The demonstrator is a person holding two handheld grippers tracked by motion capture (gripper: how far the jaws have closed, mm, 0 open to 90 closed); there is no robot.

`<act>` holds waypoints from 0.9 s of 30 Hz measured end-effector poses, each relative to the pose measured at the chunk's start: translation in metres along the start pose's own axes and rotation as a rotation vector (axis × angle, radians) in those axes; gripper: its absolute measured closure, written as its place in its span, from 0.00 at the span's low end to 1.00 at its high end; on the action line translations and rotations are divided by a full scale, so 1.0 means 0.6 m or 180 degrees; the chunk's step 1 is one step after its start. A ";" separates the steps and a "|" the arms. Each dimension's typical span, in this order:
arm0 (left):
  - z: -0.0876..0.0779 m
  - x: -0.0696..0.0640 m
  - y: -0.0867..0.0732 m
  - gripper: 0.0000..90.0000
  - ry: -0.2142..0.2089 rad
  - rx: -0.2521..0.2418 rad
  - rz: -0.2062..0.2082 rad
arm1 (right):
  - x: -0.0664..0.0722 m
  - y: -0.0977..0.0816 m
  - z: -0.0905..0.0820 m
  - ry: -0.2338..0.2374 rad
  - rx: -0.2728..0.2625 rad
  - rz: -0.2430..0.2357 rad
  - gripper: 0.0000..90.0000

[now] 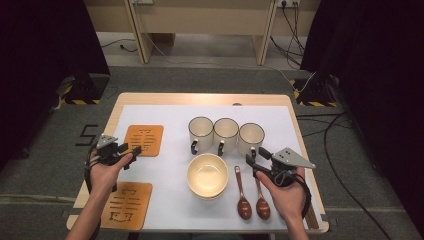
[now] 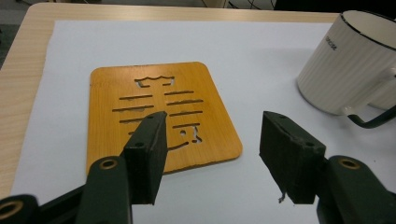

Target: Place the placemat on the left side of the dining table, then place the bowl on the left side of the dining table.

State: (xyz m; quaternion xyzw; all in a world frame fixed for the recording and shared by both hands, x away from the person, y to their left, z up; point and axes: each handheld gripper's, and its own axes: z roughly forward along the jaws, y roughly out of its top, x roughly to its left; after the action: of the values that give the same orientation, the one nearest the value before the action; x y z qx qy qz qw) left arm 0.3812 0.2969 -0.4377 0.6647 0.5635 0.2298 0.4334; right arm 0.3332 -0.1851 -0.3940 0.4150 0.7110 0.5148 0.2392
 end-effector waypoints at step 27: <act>-0.032 -0.090 0.002 0.43 -0.0390 -0.0119 0.0195 | -0.007 0.000 -0.002 -0.0143 0.0059 0.0011 0.49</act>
State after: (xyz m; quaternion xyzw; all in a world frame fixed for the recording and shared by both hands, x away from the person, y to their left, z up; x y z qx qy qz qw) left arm 0.3524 0.2518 -0.4168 0.6862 0.5109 0.2124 0.4722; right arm 0.3345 -0.1890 -0.3938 0.4299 0.7094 0.4991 0.2504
